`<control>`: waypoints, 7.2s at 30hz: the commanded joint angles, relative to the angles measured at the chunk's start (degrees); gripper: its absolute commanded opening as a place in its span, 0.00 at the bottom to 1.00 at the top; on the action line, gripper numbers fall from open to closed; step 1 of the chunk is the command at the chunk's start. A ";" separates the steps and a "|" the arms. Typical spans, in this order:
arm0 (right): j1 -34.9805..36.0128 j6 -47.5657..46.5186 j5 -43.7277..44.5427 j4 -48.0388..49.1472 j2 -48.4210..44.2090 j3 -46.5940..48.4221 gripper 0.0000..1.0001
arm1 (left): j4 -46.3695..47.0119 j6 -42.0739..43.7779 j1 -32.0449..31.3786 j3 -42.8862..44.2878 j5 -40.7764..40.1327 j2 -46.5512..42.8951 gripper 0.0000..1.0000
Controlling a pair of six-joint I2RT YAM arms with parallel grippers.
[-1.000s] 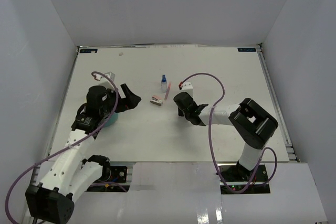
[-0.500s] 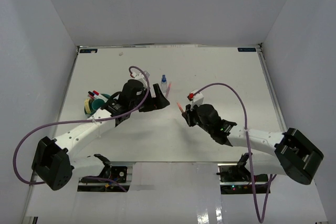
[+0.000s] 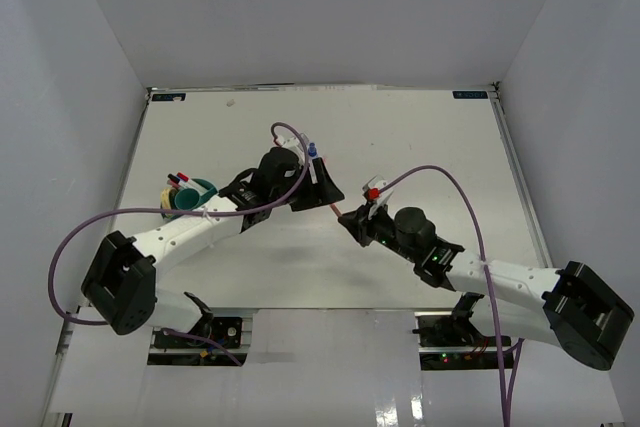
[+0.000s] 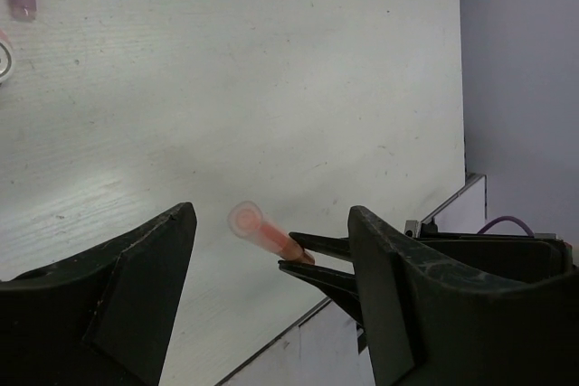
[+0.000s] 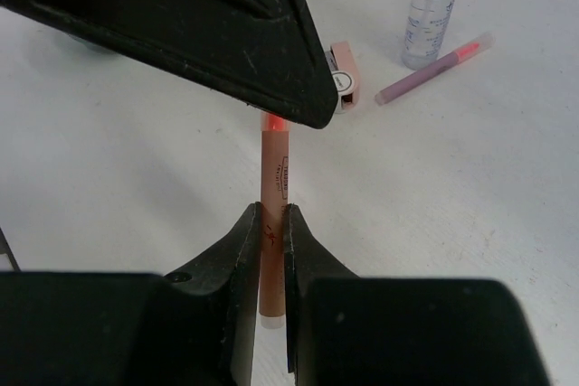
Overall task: Sort the stationery into containers
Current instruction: Pick up the pen from the center of the board, then place the pen in the storage box, then pick up the pen from the center of the board.
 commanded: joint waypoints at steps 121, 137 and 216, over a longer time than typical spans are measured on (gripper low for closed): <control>-0.20 7.79 25.69 -19.00 23.49 28.47 0.95 | -17.17 22.70 35.87 -10.97 -20.46 -34.19 0.98; -2.83 15.35 30.61 -20.33 47.40 45.89 0.85 | -13.82 23.15 35.87 -16.51 -15.18 -38.75 0.98; -3.01 -1.00 -8.32 13.33 0.39 -2.09 0.18 | 1.91 -3.39 5.20 -0.17 5.48 -5.10 0.90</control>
